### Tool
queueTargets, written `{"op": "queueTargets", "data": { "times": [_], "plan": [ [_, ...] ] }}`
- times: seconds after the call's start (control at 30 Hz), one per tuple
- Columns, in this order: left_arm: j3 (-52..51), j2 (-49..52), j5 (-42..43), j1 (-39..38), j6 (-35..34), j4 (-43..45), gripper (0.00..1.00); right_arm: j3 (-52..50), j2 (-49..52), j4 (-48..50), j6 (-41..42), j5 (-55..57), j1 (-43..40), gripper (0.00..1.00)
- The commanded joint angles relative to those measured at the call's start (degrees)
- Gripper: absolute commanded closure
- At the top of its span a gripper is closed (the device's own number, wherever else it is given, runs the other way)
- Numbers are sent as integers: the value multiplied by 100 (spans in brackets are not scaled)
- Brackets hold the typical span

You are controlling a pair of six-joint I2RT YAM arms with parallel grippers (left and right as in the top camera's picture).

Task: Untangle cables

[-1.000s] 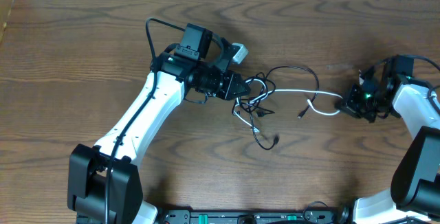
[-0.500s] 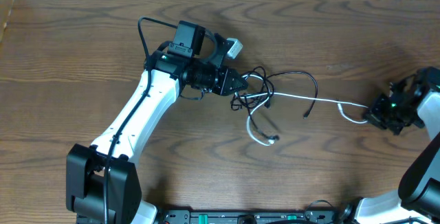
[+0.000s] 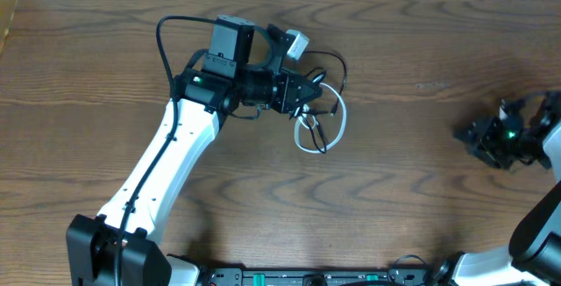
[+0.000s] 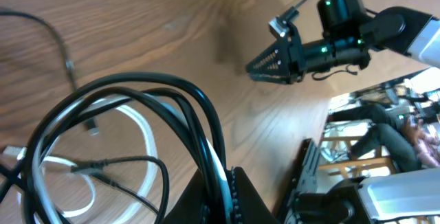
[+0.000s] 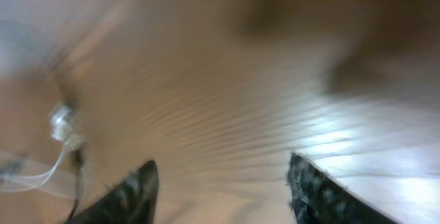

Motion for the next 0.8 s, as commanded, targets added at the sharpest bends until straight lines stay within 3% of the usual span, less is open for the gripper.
{"op": "queueTargets", "data": {
  "times": [0.0,0.23,0.4,0.5,0.6,0.77],
  "plan": [
    [170,-96,286,-111,-616,271,93,258,-511,-22,-793,-1587,413,36],
    [170,-96,286,-105,-1998,1314,93,343,-1292,461,-1150,-2310,1633,17],
    [168,-96,291,-107,-2441,1537,92,341,-1246,1073,-192,-2262,2632,17],
    [168,-96,310,-111,-2566,1534,92,341,-1106,1569,-105,-2238,3123,17],
    [168,-96,380,-111,-2592,1539,93,341,-970,1958,-376,-2223,3453,16],
    [168,-96,695,-109,-2592,1537,92,341,-695,2271,-1775,-2312,3923,14]
  ]
}}
